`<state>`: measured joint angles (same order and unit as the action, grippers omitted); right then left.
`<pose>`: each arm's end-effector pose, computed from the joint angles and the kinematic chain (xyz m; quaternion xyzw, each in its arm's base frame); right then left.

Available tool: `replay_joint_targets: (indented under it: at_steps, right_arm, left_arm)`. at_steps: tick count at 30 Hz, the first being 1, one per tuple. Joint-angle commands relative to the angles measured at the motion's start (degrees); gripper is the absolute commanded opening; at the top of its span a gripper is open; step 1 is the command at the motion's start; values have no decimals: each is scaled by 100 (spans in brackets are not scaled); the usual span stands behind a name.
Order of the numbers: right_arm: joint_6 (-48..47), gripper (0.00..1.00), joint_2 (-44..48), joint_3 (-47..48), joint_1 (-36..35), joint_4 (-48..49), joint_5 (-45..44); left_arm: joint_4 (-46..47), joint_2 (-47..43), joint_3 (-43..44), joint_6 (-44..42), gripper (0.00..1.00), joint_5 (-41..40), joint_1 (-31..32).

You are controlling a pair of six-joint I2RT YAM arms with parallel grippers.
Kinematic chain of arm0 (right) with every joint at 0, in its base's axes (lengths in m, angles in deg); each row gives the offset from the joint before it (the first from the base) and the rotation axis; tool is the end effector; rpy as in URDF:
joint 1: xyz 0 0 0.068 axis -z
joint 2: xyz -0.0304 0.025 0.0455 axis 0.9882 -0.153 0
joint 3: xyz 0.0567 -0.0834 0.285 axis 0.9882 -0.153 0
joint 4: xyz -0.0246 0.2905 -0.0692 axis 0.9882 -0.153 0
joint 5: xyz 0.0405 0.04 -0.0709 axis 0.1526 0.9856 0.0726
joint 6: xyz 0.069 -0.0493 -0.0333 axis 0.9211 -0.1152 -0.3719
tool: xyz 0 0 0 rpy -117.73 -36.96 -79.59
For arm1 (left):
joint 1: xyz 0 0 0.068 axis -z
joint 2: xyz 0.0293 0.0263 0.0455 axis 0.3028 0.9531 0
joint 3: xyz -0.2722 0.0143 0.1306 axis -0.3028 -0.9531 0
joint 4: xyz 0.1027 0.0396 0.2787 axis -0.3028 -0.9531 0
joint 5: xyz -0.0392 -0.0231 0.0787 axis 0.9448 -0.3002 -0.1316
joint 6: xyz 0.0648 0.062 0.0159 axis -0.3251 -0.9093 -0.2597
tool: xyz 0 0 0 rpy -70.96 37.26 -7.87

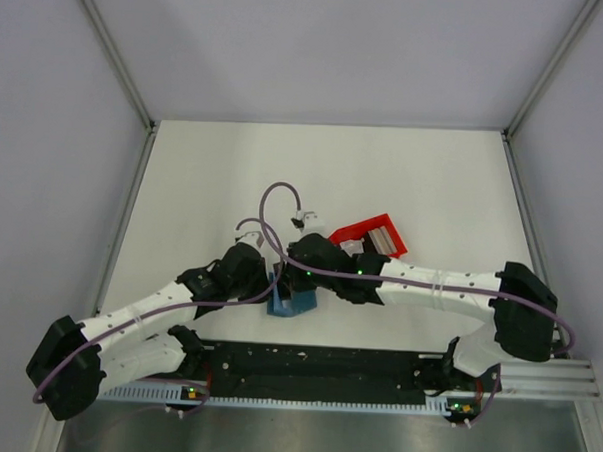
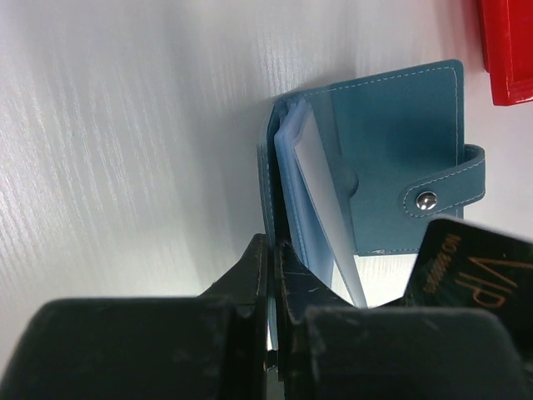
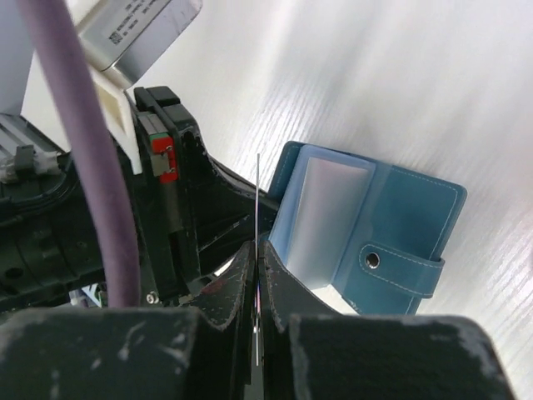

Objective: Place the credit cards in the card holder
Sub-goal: Open the card holder at the center of the board.

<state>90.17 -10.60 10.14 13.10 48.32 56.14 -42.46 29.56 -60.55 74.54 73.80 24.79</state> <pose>0.1665 0.3685 0.2410 -0.1317 0.8852 0.3131 0.3177 0.1732 -0.1562 0.1513 -0.0123 0.9400 -0.2263 0.2551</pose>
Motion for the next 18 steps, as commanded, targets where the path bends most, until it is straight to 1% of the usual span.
replay_joint_targets:
  at_steps: [1,12,18]
  right_arm:
    - [144,0,-215,299,-107,190,-473]
    - [267,0,-462,228,-134,331,-447]
    - [249,0,-515,176,-143,147,-640]
  left_arm:
    - [106,-70,116,92,0,23,13]
    - [133,-185,72,198,0,-4,13]
    - [150,-193,37,207,0,-4,13]
